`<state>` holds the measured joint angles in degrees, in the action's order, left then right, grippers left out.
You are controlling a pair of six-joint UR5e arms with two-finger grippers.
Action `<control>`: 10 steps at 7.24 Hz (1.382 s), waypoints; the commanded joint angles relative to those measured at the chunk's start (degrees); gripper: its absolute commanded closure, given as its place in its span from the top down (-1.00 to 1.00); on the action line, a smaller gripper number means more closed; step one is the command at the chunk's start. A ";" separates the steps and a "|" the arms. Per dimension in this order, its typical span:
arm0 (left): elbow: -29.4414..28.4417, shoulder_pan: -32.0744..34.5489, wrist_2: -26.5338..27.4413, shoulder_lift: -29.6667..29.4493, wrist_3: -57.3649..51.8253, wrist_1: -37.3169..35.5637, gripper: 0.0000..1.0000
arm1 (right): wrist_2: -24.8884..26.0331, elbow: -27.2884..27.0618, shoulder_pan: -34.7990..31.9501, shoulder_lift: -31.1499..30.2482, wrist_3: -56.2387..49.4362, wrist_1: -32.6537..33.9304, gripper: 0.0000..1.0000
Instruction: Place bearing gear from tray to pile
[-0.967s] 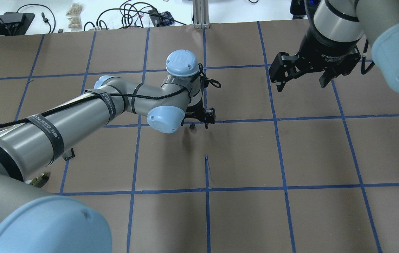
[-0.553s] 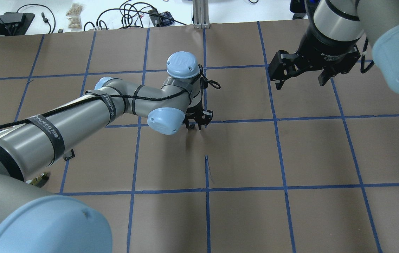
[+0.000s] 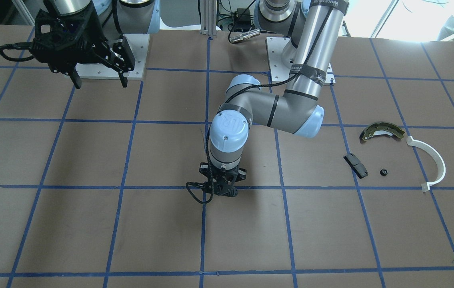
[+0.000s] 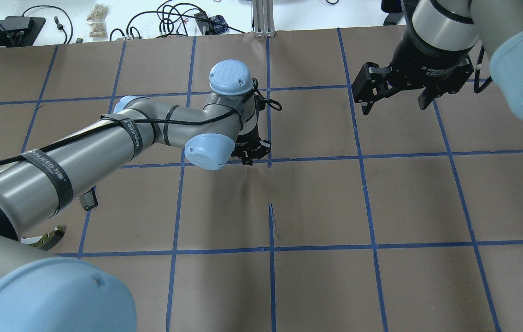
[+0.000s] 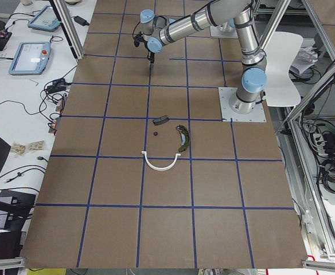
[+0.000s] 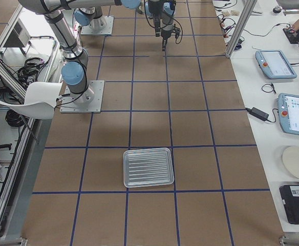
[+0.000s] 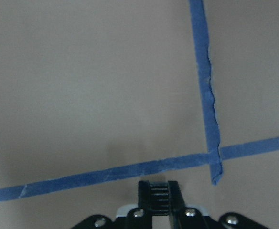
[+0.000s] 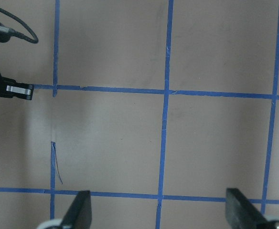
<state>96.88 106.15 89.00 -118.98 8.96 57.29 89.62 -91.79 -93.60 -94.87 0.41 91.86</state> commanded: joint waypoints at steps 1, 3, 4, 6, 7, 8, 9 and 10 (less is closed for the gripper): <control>0.93 -9.24 1.69 5.66 -4.00 5.80 -0.68 | 0.20 -0.06 0.00 0.04 0.03 -0.01 1.00; 1.29 -23.89 4.68 10.41 -22.13 9.67 -0.68 | 0.37 -0.06 0.00 0.04 0.03 -0.18 1.00; 1.64 -32.24 5.39 11.04 -32.41 9.77 -0.68 | 0.38 -0.06 0.00 -0.05 0.03 -0.27 1.00; 2.78 -46.67 5.48 8.51 -49.57 5.67 -0.70 | 0.38 0.03 0.00 0.04 0.03 -0.18 1.00; 3.31 -51.00 5.31 7.89 -51.22 4.33 -0.70 | 0.38 0.03 0.09 0.04 0.03 -0.10 1.00; 3.66 -53.04 5.31 6.93 -51.67 4.23 -0.70 | 0.38 0.03 0.00 0.04 0.03 -0.18 1.00; 5.32 -53.67 5.13 5.79 -52.02 2.67 -0.76 | 0.38 0.03 0.09 0.04 0.03 -0.10 1.00; 7.86 -53.76 5.31 4.91 -52.98 -3.18 -0.75 | 0.38 0.03 0.00 0.04 0.03 -0.10 1.00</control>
<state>102.19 53.22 94.23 -112.85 -42.90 59.17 90.00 -91.76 -93.56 -94.83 0.44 91.73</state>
